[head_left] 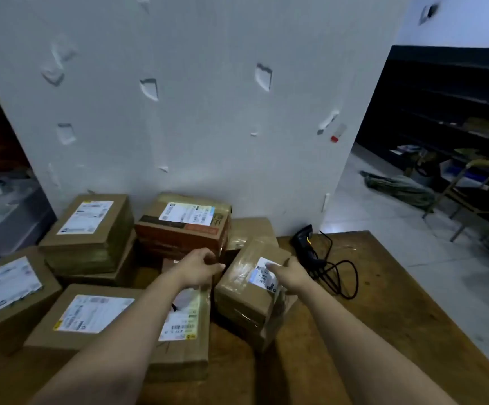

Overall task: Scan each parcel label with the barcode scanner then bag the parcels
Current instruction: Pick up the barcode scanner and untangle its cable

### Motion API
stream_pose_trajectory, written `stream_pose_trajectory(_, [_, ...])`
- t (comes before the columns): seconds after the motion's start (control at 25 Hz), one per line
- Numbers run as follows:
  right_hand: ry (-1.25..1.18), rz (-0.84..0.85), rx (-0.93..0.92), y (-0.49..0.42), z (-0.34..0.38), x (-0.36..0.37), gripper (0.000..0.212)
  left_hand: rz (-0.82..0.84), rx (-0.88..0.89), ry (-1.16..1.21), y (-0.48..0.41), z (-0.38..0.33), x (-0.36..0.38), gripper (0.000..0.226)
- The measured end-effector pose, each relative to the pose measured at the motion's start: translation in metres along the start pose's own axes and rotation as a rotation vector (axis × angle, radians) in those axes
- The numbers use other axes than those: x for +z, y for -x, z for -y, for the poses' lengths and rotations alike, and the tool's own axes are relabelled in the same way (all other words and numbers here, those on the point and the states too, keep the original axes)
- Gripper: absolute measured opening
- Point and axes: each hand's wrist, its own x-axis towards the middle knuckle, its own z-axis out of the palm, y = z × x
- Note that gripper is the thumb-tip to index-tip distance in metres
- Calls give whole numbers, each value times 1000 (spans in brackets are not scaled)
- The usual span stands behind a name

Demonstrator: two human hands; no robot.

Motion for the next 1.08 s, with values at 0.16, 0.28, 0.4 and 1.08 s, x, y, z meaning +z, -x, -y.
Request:
stream_pose_trajectory(0.16, [-300,68,45,-25,-14,-7,50,62,-170,166,-9,2,42,73])
stream_pose_trajectory(0.28, [-394,98,78,-35,-22,-12,52,84,-330,412,-1,6,58,52])
stream_pose_trajectory(0.4, [-386,48,98,-47,-33,-14,43,9,-383,595,1,17,65,50])
stream_pose_trajectory(1.08, [104,-113,-34,-90,-75,-44,26,-385,-364,678,41,-3,117,66])
